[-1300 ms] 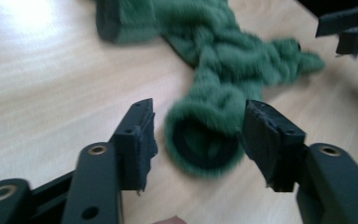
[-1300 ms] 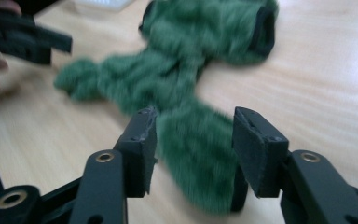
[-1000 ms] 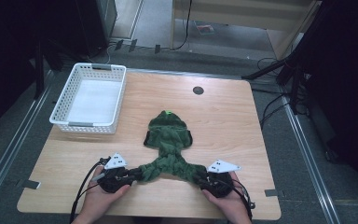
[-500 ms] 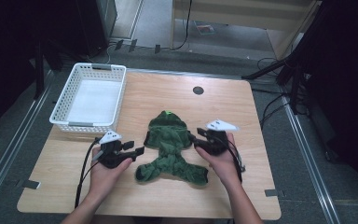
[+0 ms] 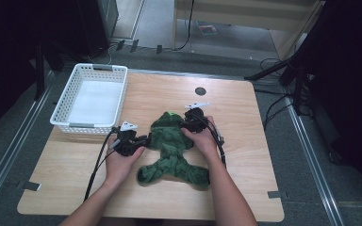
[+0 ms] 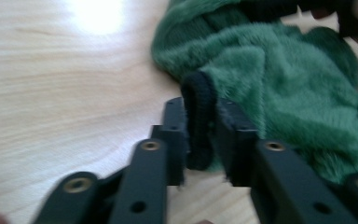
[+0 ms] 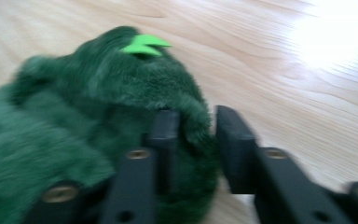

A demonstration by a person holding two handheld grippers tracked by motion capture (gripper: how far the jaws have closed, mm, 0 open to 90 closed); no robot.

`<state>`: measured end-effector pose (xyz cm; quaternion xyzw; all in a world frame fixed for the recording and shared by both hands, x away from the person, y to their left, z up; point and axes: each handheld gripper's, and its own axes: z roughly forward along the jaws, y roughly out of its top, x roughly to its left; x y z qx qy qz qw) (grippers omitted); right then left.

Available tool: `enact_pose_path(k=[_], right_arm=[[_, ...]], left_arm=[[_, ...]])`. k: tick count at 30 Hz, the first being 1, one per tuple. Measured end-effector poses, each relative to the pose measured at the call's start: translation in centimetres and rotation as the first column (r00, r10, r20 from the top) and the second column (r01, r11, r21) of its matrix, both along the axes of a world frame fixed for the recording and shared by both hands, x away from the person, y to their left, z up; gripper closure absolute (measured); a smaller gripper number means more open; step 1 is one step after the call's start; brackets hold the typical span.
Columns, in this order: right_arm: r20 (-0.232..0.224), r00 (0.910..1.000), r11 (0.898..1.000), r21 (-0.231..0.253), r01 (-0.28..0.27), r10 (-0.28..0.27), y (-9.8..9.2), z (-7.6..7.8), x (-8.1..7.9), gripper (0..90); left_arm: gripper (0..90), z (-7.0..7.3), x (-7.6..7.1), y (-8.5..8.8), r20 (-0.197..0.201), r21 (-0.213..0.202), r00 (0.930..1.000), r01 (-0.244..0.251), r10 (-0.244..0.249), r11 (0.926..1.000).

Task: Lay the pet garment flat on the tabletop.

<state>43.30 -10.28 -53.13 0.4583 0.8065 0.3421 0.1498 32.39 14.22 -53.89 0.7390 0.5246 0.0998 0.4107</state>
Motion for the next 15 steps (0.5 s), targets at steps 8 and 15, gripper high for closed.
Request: enact_pose_path(k=[8, 15], right_arm=[[0.070, 0.9911, 0.994, 0.020, 0.112, -0.113, -2.2, 0.0, -0.1, 82.9], [0.064, 0.9976, 0.997, 0.074, -0.031, 0.026, -3.2, 0.5, -0.9, 61.7]], left_arm=[[81.2, -0.1, 0.0, 0.4, -0.033, -0.028, 0.9994, -0.011, 0.010, 0.9996], [51.1, 0.2, 0.2, 0.9, -0.025, -0.085, 0.9995, -0.022, 0.020, 0.9961]])
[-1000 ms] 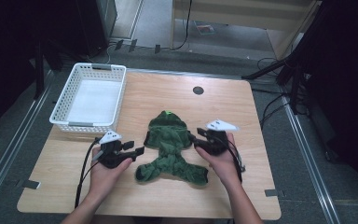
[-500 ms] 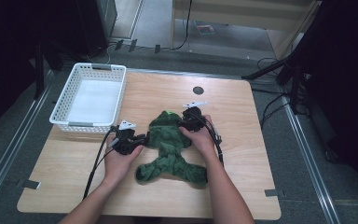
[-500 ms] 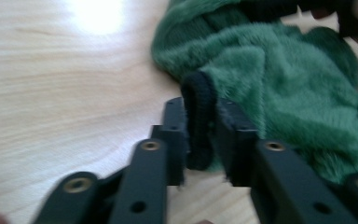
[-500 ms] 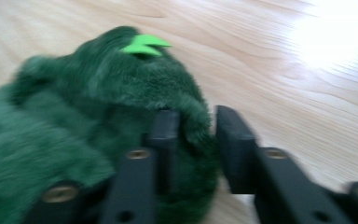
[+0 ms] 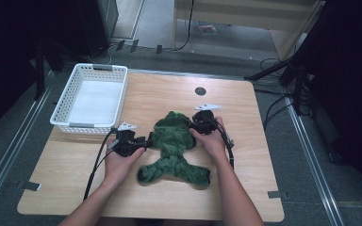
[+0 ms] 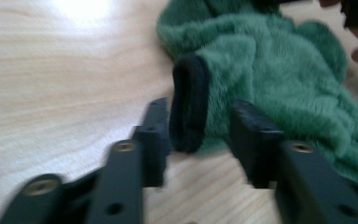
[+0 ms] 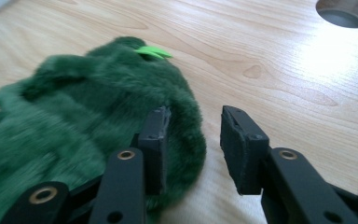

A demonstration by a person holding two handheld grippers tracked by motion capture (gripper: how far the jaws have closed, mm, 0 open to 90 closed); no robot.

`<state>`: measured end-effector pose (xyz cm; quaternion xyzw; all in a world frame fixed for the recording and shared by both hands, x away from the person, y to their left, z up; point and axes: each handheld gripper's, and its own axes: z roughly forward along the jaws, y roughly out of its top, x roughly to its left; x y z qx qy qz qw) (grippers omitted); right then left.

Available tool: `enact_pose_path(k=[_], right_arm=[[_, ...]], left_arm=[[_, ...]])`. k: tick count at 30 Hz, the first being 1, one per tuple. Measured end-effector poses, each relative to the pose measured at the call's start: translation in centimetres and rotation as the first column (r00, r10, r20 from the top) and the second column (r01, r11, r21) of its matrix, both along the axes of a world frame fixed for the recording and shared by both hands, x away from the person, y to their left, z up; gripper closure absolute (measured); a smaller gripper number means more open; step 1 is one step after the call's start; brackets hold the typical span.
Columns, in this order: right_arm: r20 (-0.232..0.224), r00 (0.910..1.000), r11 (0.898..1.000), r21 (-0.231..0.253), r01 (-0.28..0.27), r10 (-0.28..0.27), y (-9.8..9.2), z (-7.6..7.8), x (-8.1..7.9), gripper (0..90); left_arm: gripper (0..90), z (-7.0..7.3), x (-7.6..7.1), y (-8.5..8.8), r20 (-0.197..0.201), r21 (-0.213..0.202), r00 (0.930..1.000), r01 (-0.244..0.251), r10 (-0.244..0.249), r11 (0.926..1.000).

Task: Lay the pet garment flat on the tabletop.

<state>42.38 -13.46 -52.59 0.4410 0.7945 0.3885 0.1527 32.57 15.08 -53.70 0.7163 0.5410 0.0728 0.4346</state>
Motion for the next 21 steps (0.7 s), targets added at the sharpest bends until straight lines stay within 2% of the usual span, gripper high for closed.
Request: enact_pose_path(k=[3, 5, 6, 8, 10, 13, 14, 16, 19, 21], right_arm=[[0.011, 0.9998, 0.999, 0.043, 0.017, -0.017, -1.1, 0.2, -0.3, 64.5], [-0.003, 0.9997, 0.999, 0.036, 0.024, -0.023, -1.4, 0.0, -0.4, 67.7], [-0.010, 0.9997, 0.999, 0.026, 0.021, -0.021, -1.4, -0.3, -0.4, 70.9], [-0.011, 0.9999, 1.000, 0.018, 0.001, -0.001, -1.0, -0.6, -0.5, 77.3], [-0.008, 0.9992, 0.999, 0.010, -0.040, 0.040, -0.3, -0.9, -0.7, 78.7], [-0.008, 0.9976, 0.998, -0.008, -0.069, 0.069, 0.4, -0.9, -1.0, 71.8], [-0.008, 0.9985, 0.999, -0.002, -0.054, 0.054, 0.4, -0.8, -1.1, 68.9], [-0.007, 0.9999, 0.999, 0.041, -0.014, 0.014, -0.1, -0.3, -1.8, 65.8], [-0.006, 0.9999, 0.995, 0.097, 0.016, -0.015, -1.1, 0.6, -4.2, 60.9], [-0.012, 0.9999, 0.994, 0.110, 0.010, -0.008, -1.6, 0.9, -6.0, 57.4]], left_arm=[[48.9, 0.2, 0.4, 0.0, 0.006, -0.019, 0.9997, -0.021, 0.022, 0.9996], [49.4, 0.1, 0.7, -0.4, 0.001, -0.017, 0.9999, -0.013, 0.013, 0.9998], [52.1, 0.1, 0.8, -0.6, -0.005, -0.010, 1.0000, -0.007, 0.007, 0.9999], [63.7, 0.0, 0.8, -1.0, -0.017, -0.005, 0.9999, -0.002, 0.002, 1.0000], [71.4, -0.2, 0.8, -1.2, -0.034, 0.012, 0.9994, 0.005, -0.004, 0.9999], [73.7, -0.4, 0.7, -1.2, -0.042, 0.022, 0.9991, 0.007, -0.006, 0.9997], [72.6, -0.4, 0.6, -1.1, -0.042, 0.013, 0.9991, 0.004, -0.003, 0.9999], [64.5, -0.3, 0.6, -0.9, -0.035, 0.002, 0.9994, -0.003, 0.003, 1.0000], [56.1, -0.1, 0.6, -0.5, -0.016, -0.014, 0.9999, -0.006, 0.006, 0.9999], [58.2, -0.2, 0.7, -0.4, -0.005, 0.000, 1.0000, -0.007, 0.007, 1.0000]])
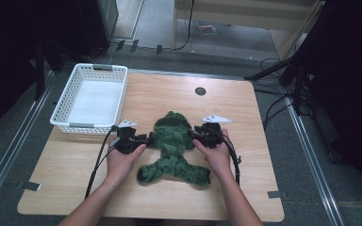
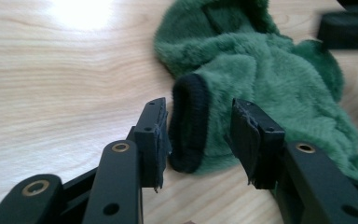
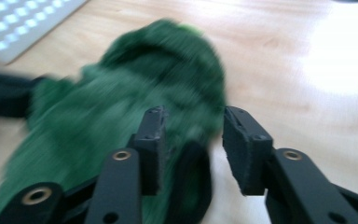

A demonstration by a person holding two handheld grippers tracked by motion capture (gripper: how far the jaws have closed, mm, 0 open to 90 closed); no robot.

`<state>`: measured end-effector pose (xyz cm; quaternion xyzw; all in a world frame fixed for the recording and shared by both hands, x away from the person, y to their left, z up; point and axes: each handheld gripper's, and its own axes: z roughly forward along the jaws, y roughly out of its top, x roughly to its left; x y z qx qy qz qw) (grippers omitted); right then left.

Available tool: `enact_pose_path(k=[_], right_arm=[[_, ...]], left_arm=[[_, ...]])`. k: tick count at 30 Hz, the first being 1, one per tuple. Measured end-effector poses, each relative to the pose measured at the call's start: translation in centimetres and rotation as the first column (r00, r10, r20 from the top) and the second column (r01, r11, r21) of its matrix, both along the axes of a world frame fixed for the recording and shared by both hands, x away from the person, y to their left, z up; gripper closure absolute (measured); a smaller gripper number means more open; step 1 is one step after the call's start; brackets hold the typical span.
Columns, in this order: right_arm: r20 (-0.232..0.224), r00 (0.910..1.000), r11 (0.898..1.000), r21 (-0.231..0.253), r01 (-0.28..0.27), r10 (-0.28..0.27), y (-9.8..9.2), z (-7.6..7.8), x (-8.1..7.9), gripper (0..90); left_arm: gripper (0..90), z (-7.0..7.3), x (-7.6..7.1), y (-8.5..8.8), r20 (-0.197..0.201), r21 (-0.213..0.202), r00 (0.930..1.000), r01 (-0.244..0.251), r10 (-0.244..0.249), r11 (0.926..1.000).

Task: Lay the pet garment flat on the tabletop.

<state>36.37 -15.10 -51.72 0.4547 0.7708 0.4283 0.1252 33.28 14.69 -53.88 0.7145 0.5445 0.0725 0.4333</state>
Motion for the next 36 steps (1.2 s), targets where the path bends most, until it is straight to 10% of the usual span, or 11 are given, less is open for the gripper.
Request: enact_pose_path(k=[6, 15, 23, 36], right_arm=[[-0.080, 0.9958, 0.999, 0.024, -0.043, 0.045, -0.2, -1.2, -2.6, 50.5], [-0.081, 0.9966, 0.999, -0.048, -0.022, 0.018, 0.0, -2.1, -2.2, 87.6], [-0.045, 0.9979, 0.999, 0.026, -0.045, 0.046, -0.8, -1.2, -3.3, 73.0], [0.007, 0.9993, 0.999, 0.039, -0.037, 0.037, -4.5, 0.2, -9.0, 57.0]], left_arm=[[78.4, -0.3, -0.1, -0.4, -0.011, 0.017, 0.9997, 0.021, -0.021, 0.9996], [85.1, -0.7, -0.3, -0.2, -0.013, 0.050, 0.9997, 0.020, -0.020, 0.9985], [53.7, 0.3, -1.3, 0.6, 0.042, 0.005, 0.9991, -0.001, 0.001, 1.0000], [46.8, 0.2, -7.5, 1.5, 0.104, 0.005, 0.9880, 0.115, -0.115, 0.9934]])
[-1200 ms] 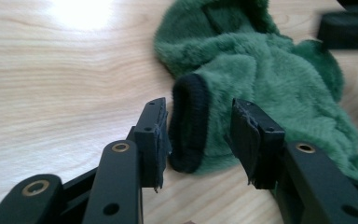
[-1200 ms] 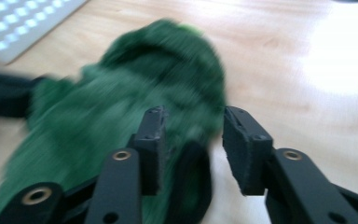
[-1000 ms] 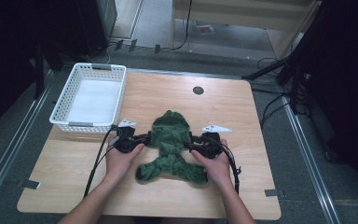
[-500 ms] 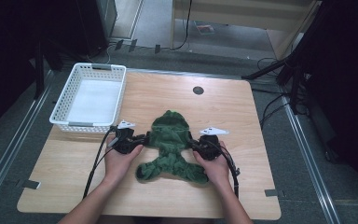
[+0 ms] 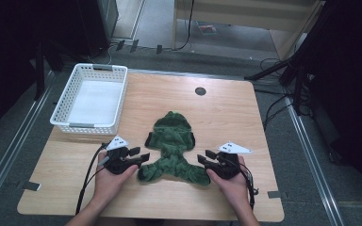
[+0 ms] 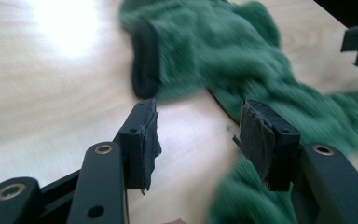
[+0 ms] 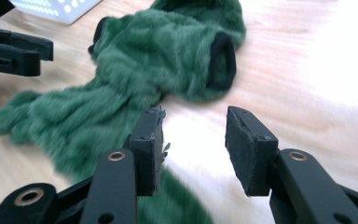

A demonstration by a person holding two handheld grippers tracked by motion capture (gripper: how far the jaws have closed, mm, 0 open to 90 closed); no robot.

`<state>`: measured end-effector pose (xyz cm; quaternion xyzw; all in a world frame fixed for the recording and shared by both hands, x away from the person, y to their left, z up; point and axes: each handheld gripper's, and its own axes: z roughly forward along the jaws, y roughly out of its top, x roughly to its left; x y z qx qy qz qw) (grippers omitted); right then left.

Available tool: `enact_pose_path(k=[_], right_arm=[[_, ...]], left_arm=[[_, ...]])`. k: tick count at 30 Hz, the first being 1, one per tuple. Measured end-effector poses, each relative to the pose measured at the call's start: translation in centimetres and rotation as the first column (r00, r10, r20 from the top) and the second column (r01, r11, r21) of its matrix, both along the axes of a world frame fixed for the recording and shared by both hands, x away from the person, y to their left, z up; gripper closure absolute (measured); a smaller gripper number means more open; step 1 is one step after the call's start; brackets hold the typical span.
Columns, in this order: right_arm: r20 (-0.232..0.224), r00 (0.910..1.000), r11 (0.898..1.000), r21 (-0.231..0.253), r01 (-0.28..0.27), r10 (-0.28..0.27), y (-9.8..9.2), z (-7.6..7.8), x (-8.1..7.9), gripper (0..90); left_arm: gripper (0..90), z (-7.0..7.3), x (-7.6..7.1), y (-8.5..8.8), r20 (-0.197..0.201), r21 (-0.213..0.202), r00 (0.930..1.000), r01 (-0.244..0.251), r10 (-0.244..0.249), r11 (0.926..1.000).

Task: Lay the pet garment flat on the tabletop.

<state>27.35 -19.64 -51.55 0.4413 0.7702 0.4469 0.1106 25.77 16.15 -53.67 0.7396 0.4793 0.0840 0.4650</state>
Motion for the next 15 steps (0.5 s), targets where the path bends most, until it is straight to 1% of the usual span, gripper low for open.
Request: enact_pose_path(k=[2, 3, 5, 6, 8, 10, 13, 15], right_arm=[[-0.001, 1.0000, 1.000, -0.002, 0.002, -0.002, -0.5, 0.0, -0.9, 56.8], [-0.005, 1.0000, 1.000, -0.001, 0.001, -0.001, -0.7, -0.1, -1.4, 56.5], [-0.003, 1.0000, 1.000, -0.003, -0.001, 0.001, -1.1, -0.3, -2.2, 55.5], [-0.009, 1.0000, 1.000, -0.002, -0.002, 0.002, -1.3, -0.4, -2.5, 54.7], [-0.017, 0.9999, 1.000, -0.008, -0.001, 0.001, -1.6, -0.7, -3.1, 53.4], [-0.028, 0.9996, 1.000, -0.019, -0.003, 0.002, -1.7, -1.2, -3.7, 52.7], [-0.022, 0.9997, 0.998, -0.061, 0.000, -0.001, -1.8, -1.8, -4.4, 51.8], [-0.018, 0.9998, 0.998, -0.065, -0.001, 0.000, -2.1, -2.0, -4.6, 50.1]], left_arm=[[46.4, -0.1, -1.0, 0.1, 0.004, -0.001, 0.9998, 0.021, -0.021, 0.9998], [46.3, -0.2, -1.5, 0.1, 0.008, 0.007, 0.9995, 0.031, -0.031, 0.9995], [45.9, -0.4, -2.3, 0.0, 0.018, 0.044, 0.9989, 0.043, -0.044, 0.9981], [45.8, -0.5, -2.7, -0.1, 0.026, 0.070, 0.9987, 0.042, -0.044, 0.9966], [45.3, -0.9, -3.1, -0.1, 0.038, 0.128, 0.9979, 0.048, -0.054, 0.9906], [45.1, -1.2, -3.4, 0.0, 0.034, 0.136, 0.9985, 0.038, -0.043, 0.9900], [45.3, -1.4, -3.5, 0.3, 0.033, 0.143, 0.9990, 0.026, -0.031, 0.9893], [43.3, -1.3, -3.7, 0.8, 0.041, 0.109, 0.9989, 0.016, -0.020, 0.9939]])
